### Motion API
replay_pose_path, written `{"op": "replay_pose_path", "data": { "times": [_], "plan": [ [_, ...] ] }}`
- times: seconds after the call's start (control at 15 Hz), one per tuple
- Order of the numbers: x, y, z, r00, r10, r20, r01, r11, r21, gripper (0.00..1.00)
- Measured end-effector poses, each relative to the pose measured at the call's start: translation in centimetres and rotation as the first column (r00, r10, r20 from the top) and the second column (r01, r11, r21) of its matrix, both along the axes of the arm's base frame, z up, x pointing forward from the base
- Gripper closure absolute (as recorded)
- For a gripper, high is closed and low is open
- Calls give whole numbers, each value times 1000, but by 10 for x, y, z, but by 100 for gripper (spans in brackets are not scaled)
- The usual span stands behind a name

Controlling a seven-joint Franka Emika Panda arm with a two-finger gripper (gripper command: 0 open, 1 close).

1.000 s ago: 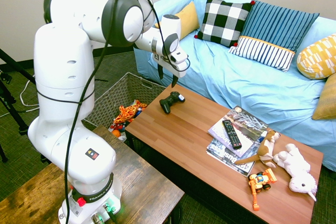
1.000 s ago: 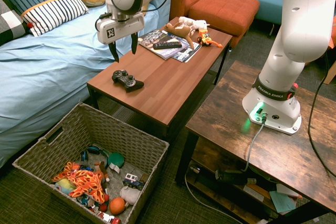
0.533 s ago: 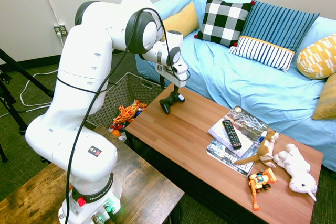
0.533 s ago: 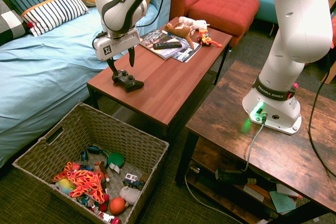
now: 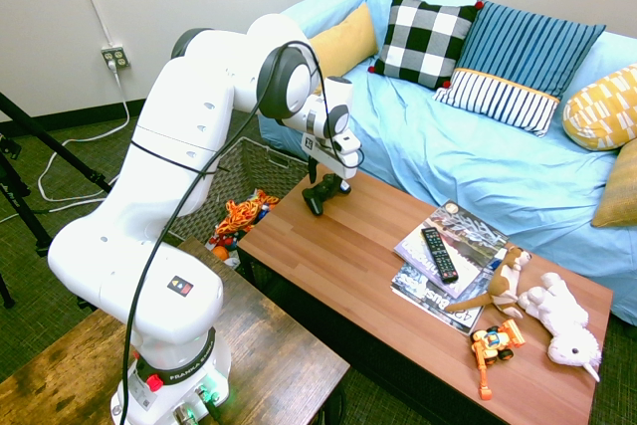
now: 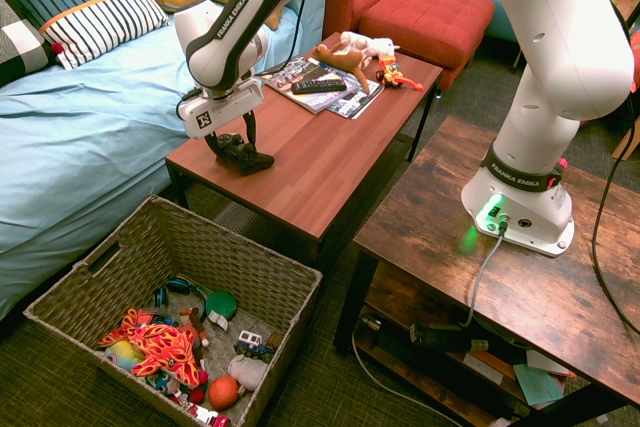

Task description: Put the gamepad in the basket

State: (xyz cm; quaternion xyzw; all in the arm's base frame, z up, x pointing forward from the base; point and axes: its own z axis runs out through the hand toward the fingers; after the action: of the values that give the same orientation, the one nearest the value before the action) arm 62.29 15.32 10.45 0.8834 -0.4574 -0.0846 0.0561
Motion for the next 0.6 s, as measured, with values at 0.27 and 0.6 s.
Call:
{"op": "replay_pose_path", "data": {
  "times": [0.27, 0.6],
  "plan": [
    [0, 0, -8, 1000, -1, -9, 1, 1000, 4, 100],
    [9, -2, -11, 1000, -10, 1, 10, 1000, 6, 100]
  ]
}}
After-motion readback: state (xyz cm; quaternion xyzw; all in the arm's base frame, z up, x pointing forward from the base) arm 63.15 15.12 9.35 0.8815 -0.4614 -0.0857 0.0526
